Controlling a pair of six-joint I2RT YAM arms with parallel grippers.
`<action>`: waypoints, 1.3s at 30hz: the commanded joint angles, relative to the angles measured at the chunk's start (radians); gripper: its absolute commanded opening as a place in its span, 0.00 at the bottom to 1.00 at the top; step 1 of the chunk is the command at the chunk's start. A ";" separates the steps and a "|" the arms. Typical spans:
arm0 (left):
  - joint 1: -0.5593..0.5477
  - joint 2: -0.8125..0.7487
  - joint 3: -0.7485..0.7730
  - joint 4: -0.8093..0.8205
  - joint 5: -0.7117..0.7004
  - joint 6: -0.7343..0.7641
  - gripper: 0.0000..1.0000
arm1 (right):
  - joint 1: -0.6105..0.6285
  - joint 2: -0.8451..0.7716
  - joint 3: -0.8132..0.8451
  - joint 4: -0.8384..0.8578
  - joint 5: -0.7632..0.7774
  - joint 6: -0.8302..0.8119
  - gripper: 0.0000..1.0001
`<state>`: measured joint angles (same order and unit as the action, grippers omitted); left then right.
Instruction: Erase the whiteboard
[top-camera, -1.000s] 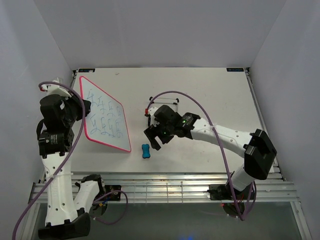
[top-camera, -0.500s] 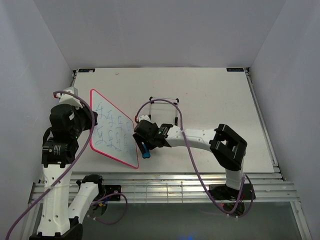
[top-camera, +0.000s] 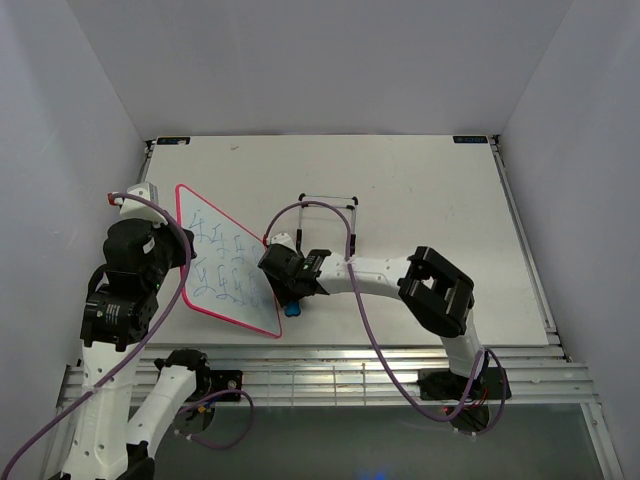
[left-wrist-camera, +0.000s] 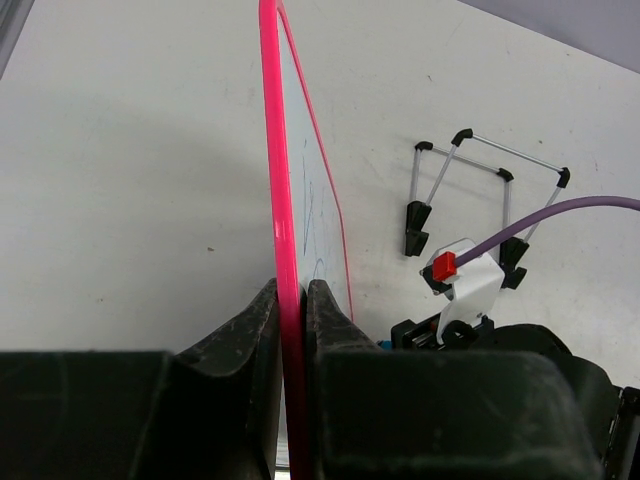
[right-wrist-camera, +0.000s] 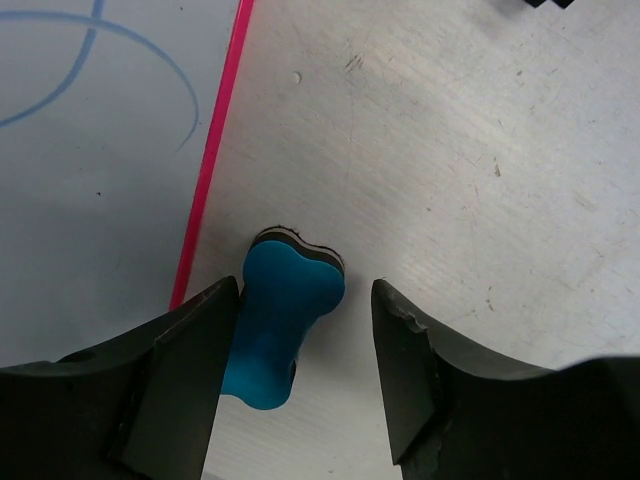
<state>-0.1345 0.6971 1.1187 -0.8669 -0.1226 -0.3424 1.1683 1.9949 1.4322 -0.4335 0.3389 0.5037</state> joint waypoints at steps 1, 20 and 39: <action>-0.017 -0.011 0.004 0.020 -0.086 0.065 0.00 | 0.019 0.002 0.017 -0.022 0.032 0.029 0.61; -0.030 0.001 0.015 0.032 -0.046 0.065 0.00 | 0.045 -0.038 -0.047 -0.022 0.046 0.056 0.42; -0.031 0.024 -0.034 -0.090 0.267 -0.013 0.00 | 0.008 -0.527 -0.248 -0.011 0.124 -0.109 0.39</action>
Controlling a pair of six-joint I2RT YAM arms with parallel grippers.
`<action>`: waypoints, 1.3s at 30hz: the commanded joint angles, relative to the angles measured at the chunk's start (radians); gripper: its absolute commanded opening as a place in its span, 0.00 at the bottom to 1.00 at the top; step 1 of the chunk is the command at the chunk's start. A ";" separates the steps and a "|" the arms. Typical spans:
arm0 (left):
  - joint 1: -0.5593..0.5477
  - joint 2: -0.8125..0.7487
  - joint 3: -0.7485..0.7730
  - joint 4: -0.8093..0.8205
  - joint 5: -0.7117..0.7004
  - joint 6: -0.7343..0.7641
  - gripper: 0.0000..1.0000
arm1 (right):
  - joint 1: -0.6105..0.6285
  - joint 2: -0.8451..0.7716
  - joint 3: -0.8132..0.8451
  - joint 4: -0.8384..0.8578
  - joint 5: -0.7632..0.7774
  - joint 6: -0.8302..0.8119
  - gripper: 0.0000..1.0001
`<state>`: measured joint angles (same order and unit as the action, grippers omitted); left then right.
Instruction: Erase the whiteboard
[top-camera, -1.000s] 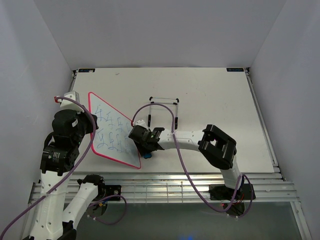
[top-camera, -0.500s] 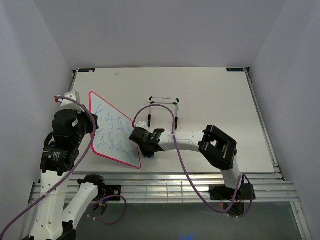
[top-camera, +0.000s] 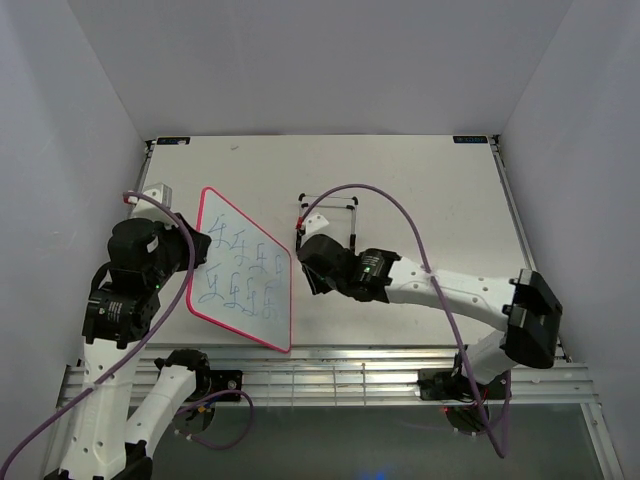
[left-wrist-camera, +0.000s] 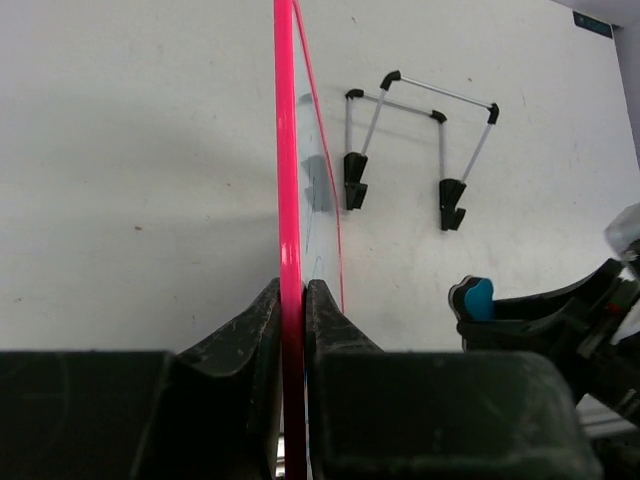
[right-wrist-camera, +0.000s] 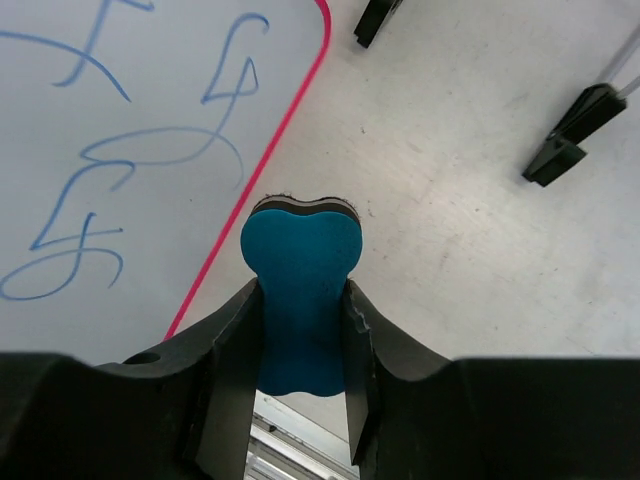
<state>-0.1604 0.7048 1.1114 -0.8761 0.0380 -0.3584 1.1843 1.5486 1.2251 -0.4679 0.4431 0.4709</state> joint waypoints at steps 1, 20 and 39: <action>-0.004 0.013 -0.033 -0.090 0.112 -0.005 0.00 | -0.009 -0.106 -0.055 0.034 -0.004 -0.089 0.39; -0.005 0.012 -0.170 -0.046 0.275 -0.099 0.00 | -0.025 -0.358 -0.188 0.386 -0.501 -0.201 0.39; -0.005 0.002 -0.236 0.040 0.332 -0.143 0.00 | -0.052 0.087 0.132 0.529 -0.425 -0.293 0.40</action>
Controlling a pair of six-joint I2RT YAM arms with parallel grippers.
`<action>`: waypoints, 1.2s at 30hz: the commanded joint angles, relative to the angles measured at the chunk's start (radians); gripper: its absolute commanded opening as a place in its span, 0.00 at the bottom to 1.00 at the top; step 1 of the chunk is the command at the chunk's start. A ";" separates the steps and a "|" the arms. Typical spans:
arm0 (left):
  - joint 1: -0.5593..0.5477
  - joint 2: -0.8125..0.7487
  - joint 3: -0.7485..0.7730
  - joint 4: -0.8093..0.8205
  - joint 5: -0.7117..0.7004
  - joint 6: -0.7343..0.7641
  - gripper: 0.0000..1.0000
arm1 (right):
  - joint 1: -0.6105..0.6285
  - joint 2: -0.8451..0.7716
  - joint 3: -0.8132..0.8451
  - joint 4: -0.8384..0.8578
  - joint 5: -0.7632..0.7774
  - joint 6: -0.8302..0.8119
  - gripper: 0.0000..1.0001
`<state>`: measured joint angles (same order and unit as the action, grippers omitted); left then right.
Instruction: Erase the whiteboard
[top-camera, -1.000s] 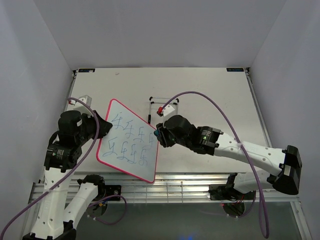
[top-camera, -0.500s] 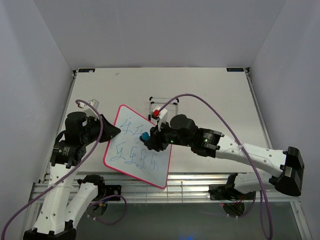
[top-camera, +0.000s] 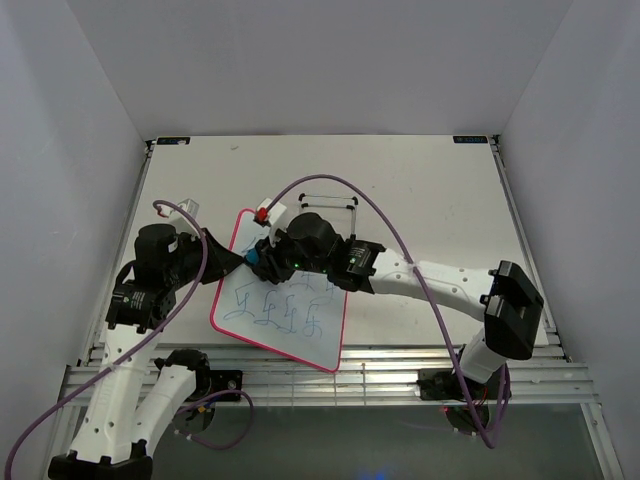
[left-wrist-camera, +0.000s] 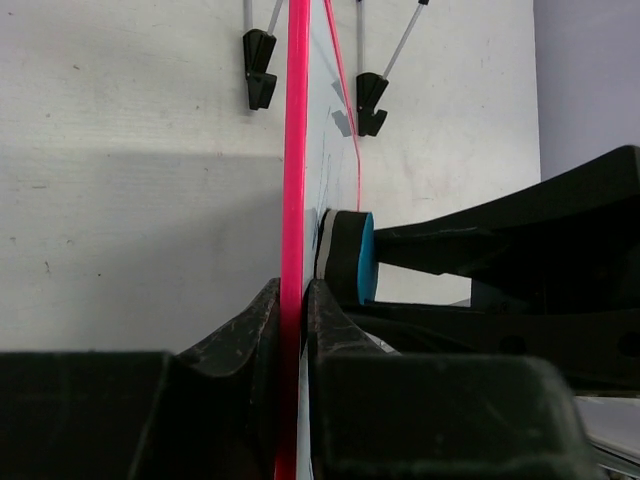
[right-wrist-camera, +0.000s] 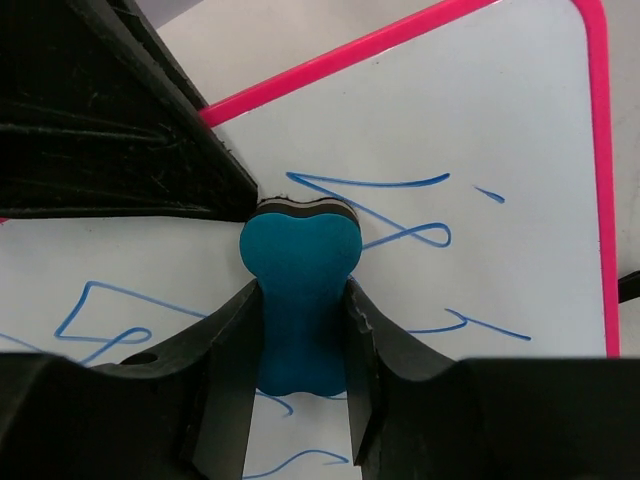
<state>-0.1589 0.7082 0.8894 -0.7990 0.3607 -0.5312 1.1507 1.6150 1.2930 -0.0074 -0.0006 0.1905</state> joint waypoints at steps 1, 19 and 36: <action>-0.007 -0.001 -0.012 -0.036 0.011 0.033 0.00 | -0.025 0.040 0.074 0.066 0.013 -0.011 0.40; -0.007 -0.004 -0.026 0.033 0.081 0.115 0.00 | -0.106 0.088 0.082 -0.111 -0.243 -0.086 0.40; -0.007 -0.003 -0.037 0.073 0.101 0.100 0.00 | -0.121 0.106 0.106 -0.092 -0.114 -0.123 0.39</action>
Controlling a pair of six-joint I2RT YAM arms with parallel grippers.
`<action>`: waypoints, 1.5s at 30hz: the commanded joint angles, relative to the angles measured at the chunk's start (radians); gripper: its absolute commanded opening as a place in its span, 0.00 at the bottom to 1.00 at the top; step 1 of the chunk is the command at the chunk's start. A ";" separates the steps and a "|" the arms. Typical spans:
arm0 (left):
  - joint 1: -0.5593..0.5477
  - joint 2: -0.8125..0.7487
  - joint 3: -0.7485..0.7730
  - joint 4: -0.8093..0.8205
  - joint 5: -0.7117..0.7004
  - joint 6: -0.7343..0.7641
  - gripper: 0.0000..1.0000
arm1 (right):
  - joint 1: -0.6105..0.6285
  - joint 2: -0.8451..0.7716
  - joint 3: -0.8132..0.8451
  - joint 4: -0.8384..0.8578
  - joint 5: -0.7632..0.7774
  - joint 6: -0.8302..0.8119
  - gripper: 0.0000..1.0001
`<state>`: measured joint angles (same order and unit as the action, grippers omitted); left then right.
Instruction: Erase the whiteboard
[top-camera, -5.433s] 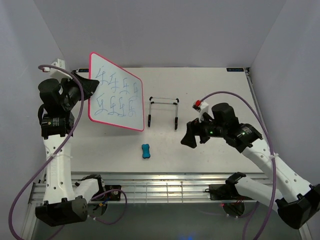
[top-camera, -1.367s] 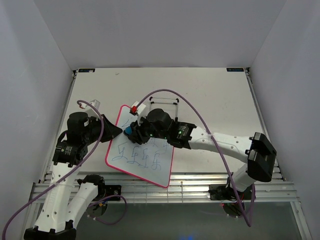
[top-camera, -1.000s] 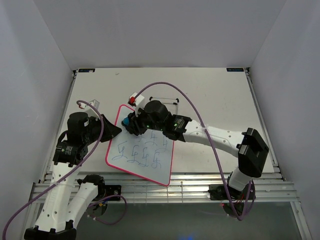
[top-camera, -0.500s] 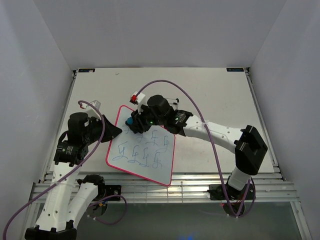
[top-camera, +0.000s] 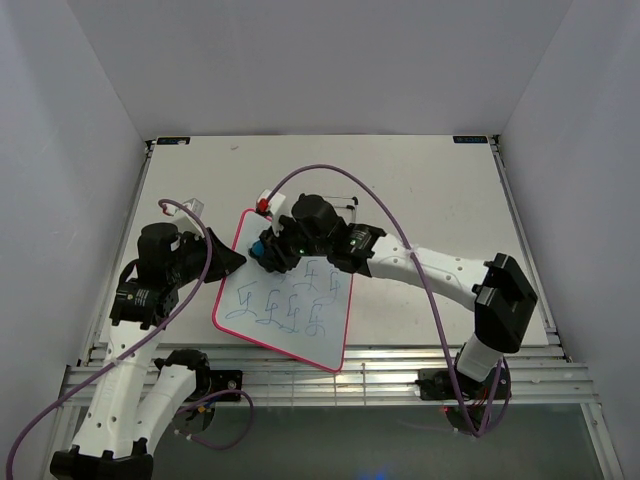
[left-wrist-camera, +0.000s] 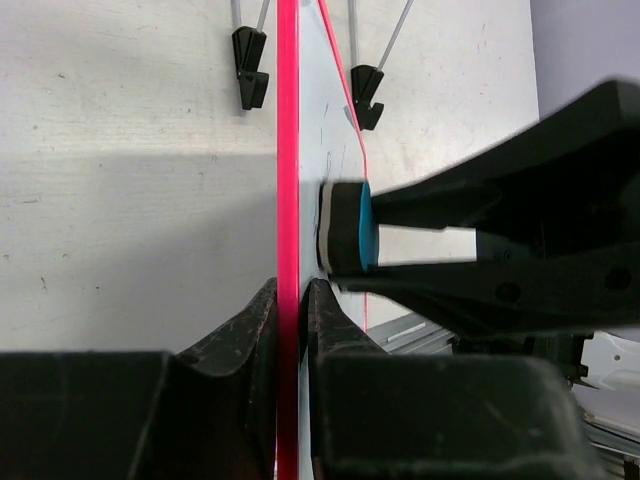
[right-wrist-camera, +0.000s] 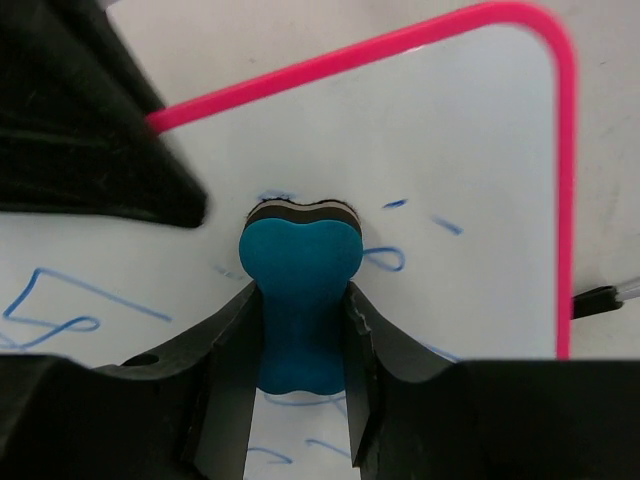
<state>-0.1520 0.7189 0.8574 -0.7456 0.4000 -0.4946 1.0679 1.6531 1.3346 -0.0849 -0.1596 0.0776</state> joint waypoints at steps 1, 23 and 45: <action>-0.012 -0.013 -0.006 0.025 0.072 0.064 0.00 | -0.058 0.077 0.077 -0.015 0.040 -0.006 0.39; -0.014 -0.019 -0.006 0.051 0.069 0.047 0.00 | 0.026 0.002 -0.185 0.315 -0.022 0.205 0.39; -0.014 -0.024 -0.011 0.063 0.076 0.054 0.00 | -0.068 0.034 -0.144 0.073 0.060 0.281 0.41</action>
<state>-0.1486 0.7036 0.8406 -0.7399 0.3988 -0.5022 0.9417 1.6428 1.1709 0.0463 0.0051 0.3408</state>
